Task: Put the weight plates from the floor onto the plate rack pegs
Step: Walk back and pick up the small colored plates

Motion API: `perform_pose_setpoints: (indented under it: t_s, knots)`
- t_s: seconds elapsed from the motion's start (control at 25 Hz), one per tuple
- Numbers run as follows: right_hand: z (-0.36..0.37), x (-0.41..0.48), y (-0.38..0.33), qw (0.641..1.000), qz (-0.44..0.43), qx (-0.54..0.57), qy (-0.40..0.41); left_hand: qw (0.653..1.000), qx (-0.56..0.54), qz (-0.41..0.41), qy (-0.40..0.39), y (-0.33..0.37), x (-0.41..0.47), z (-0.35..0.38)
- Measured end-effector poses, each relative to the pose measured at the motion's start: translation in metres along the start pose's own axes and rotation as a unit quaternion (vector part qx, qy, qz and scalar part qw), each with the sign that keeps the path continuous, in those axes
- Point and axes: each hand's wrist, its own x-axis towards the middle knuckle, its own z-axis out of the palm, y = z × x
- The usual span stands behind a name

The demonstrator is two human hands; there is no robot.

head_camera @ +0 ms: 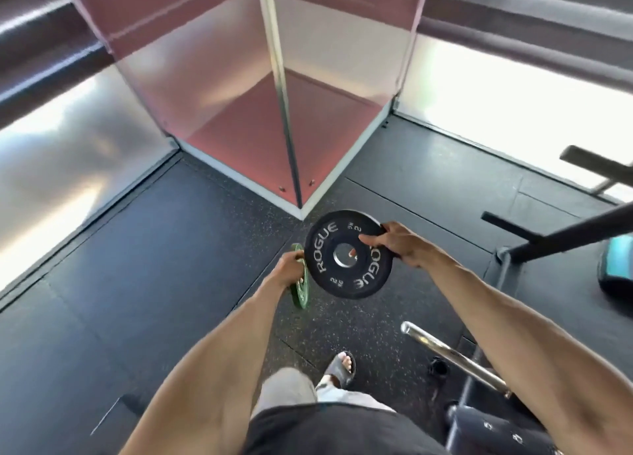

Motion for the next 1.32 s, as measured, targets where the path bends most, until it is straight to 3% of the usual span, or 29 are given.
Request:
perform_pose_setpoints:
  t_s: [0.12, 0.44, 0.6, 0.8, 1.16, 1.32]
  knots:
    - [-0.036, 0.027, -0.023, 0.999, -0.002, 0.028, 0.042, 0.999, 0.014, 0.036, -0.035, 0.062, 0.047, -0.002]
    - [-0.136, 0.095, -0.052, 0.959, 0.007, 0.067, 0.277, 0.964, 0.128, 0.111, -0.204, 0.213, 0.211, 0.024]
    - [-0.175, 0.105, -0.079, 0.903, 0.015, 0.105, 0.415, 0.938, 0.125, 0.137, -0.293, 0.306, 0.263, 0.046]
    - [-0.223, 0.119, -0.070, 0.817, 0.041, 0.150, 0.555, 0.873, 0.229, 0.182, -0.390, 0.395, 0.319, 0.101]
    - [-0.327, 0.131, -0.038, 0.697, 0.072, 0.199, 0.685, 0.775, 0.332, 0.279, -0.459, 0.511, 0.374, 0.252]
    - [-0.374, 0.121, -0.033, 0.669, 0.101, 0.173, 0.715, 0.753, 0.336, 0.305, -0.477, 0.553, 0.382, 0.312]
